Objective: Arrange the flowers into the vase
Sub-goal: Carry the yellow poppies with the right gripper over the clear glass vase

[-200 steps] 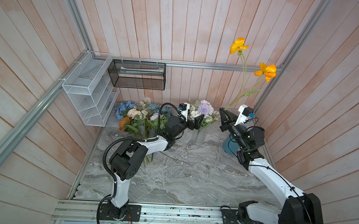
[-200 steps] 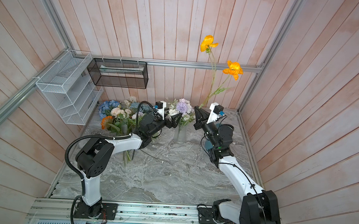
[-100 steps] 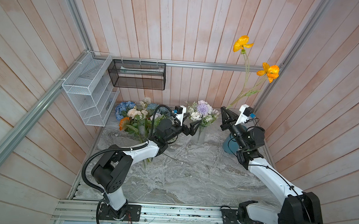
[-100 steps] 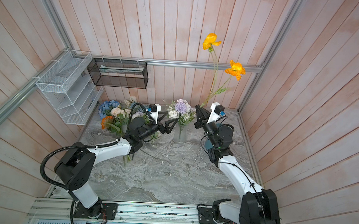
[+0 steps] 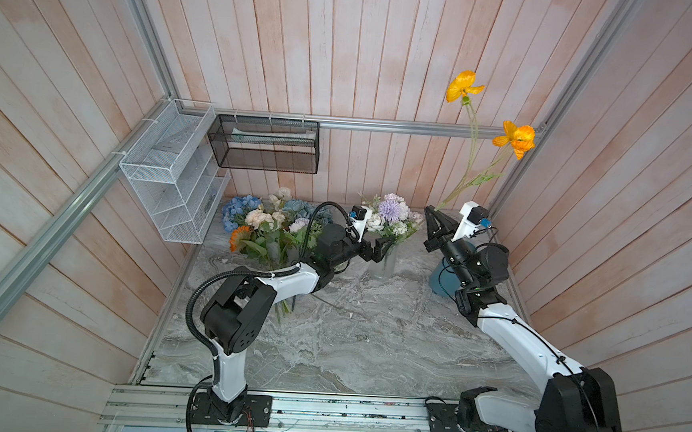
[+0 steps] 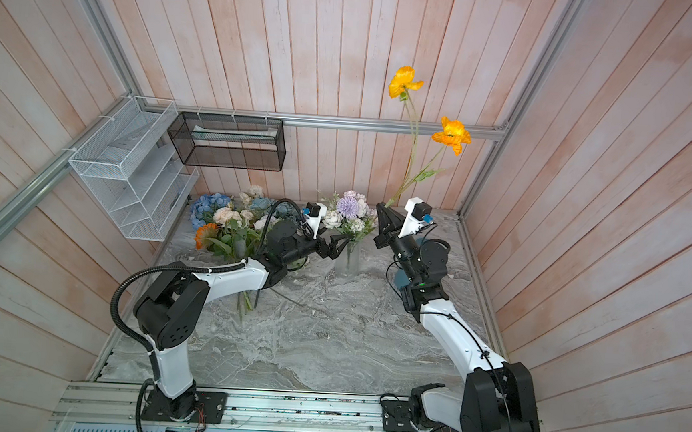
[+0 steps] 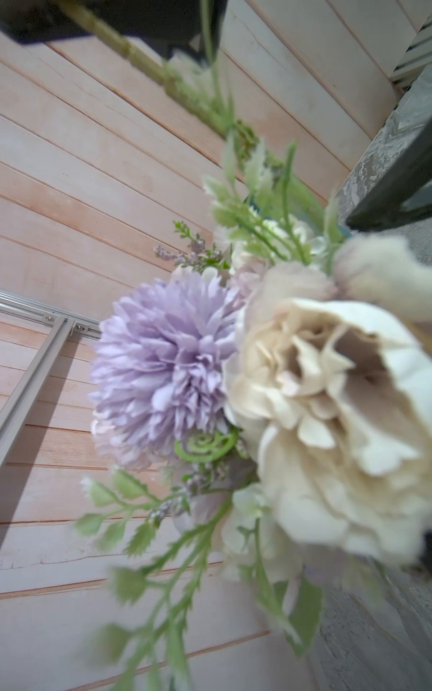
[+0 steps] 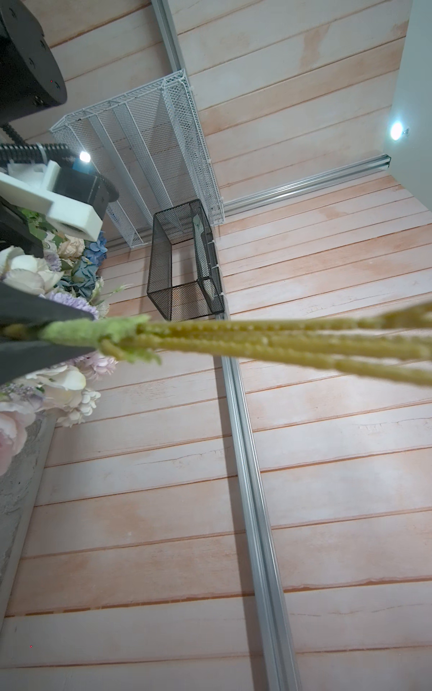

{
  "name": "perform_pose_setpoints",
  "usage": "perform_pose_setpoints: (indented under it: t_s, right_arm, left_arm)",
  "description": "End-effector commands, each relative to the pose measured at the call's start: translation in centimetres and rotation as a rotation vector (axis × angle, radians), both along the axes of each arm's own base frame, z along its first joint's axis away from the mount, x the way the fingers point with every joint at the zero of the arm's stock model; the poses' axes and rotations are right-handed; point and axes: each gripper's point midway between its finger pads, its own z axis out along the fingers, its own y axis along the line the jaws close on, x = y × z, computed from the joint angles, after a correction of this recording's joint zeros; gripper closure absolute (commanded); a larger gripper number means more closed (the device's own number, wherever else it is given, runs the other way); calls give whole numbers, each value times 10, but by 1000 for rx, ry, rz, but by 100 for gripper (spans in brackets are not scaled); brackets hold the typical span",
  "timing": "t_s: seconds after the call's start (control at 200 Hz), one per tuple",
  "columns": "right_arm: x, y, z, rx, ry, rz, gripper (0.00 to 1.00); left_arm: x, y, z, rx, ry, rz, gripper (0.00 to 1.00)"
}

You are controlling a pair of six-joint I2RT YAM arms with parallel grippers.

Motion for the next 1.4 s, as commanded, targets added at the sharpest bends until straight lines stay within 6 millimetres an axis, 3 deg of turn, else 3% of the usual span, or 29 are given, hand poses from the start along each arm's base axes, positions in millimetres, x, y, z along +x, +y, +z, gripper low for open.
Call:
perform_pose_setpoints:
  t_s: [0.0, 0.305, 0.535, 0.695, 1.14, 1.395]
  right_arm:
    - [-2, 0, 5, 3, -28, 10, 100]
    - [-11, 0, 11, 0, -49, 23, 100]
    - [-13, -1, 14, 2, -63, 18, 100]
    - [-14, -1, 19, 3, -78, 25, 100]
    - [-1, 30, 10, -34, -132, 74, 100]
    - [4, 59, -14, -176, -151, 45, 100]
  left_arm:
    - [15, -4, 6, -22, -26, 29, 0]
    - [47, 5, 4, -35, -2, 184, 3]
    - [48, 9, 21, -74, -30, 208, 15]
    - [46, 7, 37, -103, -58, 189, 15]
    - [48, 2, 36, -86, -62, 173, 15]
    - [49, 1, 34, -78, -65, 171, 15]
